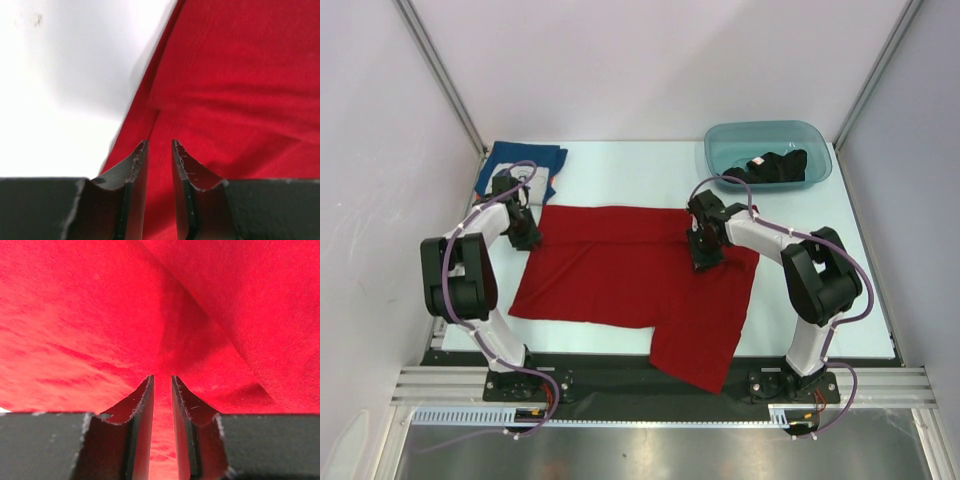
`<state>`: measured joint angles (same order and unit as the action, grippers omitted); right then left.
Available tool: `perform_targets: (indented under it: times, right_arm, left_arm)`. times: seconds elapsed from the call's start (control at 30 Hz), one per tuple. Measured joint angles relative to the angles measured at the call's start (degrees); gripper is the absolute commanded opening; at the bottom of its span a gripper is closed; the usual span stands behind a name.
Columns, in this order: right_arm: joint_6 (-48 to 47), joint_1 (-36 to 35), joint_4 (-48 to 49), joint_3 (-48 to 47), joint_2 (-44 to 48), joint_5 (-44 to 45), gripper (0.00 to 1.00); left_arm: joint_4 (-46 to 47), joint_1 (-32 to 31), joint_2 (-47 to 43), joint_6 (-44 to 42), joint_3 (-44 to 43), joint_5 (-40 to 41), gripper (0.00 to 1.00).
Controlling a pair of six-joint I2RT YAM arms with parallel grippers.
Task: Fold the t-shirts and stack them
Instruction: Fold the tshirt
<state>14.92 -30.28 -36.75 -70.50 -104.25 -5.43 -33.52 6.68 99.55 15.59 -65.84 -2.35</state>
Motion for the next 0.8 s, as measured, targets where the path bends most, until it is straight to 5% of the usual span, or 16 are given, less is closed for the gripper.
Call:
perform_targets:
  times: [0.67,0.8]
  right_arm:
    - [0.1,-0.1,2.1,2.1,0.1,-3.5,0.2]
    - [0.5,-0.3,2.5,2.2,0.1,-3.7,0.19]
  left_arm:
    - [1.2,0.1,6.9,-0.7,-2.9,-1.1,0.17]
    - [1.0,0.2,7.2,-0.7,-3.2,-1.1,0.08]
